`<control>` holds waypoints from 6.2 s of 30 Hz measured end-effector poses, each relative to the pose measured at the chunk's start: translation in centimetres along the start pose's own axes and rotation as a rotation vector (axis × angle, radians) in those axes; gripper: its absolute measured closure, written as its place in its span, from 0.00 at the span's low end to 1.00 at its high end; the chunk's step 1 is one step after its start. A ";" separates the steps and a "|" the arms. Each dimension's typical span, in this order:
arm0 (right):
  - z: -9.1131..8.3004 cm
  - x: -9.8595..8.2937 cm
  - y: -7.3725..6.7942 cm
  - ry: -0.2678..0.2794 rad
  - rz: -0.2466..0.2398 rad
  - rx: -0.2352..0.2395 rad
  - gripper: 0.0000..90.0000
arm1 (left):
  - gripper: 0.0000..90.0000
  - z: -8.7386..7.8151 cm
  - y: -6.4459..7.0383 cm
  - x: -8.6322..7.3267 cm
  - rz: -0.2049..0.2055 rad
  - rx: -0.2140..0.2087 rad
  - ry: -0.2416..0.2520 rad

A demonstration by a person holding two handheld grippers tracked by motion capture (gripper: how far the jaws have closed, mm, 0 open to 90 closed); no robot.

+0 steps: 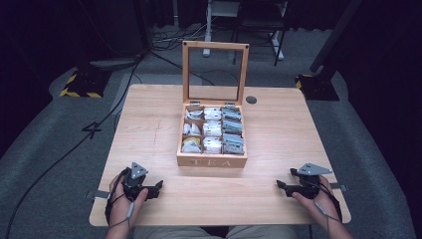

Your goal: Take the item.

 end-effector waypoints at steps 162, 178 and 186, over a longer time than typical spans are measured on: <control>3.8 20.7 -16.0 -0.117 -0.177 0.411 1.00 | 0.00 0.9 -0.4 0.6 0.015 -0.023 -0.027; -1.0 21.3 -11.6 -0.020 -0.126 0.374 1.00 | 0.00 0.9 -0.5 0.6 0.013 -0.021 -0.027; -2.5 20.9 -8.9 -0.002 -0.100 0.327 1.00 | 0.00 1.0 -0.6 0.6 0.016 -0.021 -0.030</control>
Point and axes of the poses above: each handheld gripper's, and its own axes: z roughly forward along the jaws, x roughly out of its top, y roughly to its right, the point moved 5 cm from there along z, roughly forward along the jaws, and after that the axes turned 14 degrees about z, right-handed, at the moved point
